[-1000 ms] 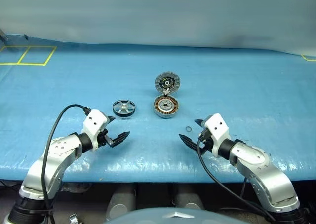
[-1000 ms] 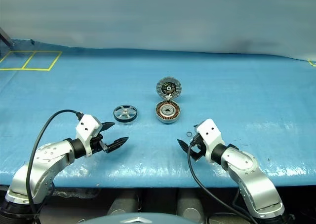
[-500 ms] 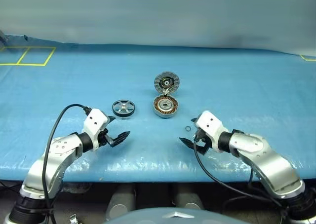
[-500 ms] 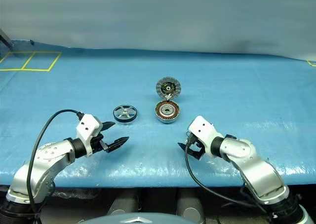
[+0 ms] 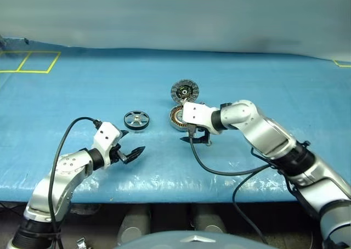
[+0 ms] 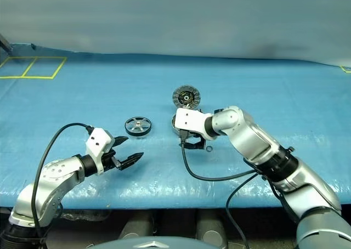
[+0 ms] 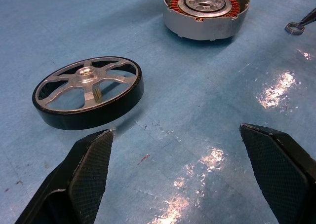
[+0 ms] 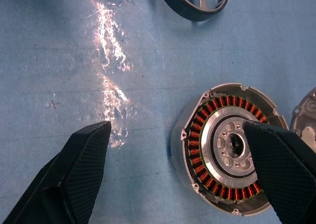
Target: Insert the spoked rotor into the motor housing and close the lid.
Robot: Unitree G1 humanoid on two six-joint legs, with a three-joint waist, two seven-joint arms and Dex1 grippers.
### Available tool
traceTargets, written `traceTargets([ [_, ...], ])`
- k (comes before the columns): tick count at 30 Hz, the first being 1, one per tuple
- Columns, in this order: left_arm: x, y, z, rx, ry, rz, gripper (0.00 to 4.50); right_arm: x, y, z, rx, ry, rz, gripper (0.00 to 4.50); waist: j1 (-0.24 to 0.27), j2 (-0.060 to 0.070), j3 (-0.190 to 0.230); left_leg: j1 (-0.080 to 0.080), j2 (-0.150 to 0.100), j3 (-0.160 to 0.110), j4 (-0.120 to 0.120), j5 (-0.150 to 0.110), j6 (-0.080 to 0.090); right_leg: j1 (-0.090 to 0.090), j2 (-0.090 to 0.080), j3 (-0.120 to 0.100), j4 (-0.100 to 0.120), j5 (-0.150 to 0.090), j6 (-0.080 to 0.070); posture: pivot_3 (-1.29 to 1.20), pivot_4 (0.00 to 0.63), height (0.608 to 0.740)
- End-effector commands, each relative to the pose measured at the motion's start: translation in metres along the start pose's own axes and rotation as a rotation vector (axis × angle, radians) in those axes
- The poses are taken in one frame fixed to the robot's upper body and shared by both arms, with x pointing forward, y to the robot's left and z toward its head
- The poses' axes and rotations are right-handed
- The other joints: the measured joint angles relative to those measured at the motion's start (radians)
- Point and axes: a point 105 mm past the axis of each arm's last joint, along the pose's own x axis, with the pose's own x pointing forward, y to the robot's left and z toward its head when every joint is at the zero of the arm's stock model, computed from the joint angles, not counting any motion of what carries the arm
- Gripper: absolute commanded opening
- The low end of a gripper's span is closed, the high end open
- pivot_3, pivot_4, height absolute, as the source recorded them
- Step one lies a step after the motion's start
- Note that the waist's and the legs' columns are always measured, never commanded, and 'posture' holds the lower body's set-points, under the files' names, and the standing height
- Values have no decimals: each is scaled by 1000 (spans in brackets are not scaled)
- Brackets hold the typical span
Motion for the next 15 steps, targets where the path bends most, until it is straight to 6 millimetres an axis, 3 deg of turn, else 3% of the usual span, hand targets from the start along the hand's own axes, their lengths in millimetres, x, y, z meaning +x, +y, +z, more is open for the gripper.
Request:
traceTargets([
  [1,-4,-3,9,34,-38,11,4464,5,-15,2,-67,29,6,4500,-2,0,0,0,0,0,0,0,0,0,0,0,0,1,-2,0,150,740],
  [15,-6,-5,6,26,-38,24,4464,17,-19,-16,-76,103,82,4500,-8,1,0,0,0,0,0,0,0,0,0,0,1,5,0,0,150,740],
])
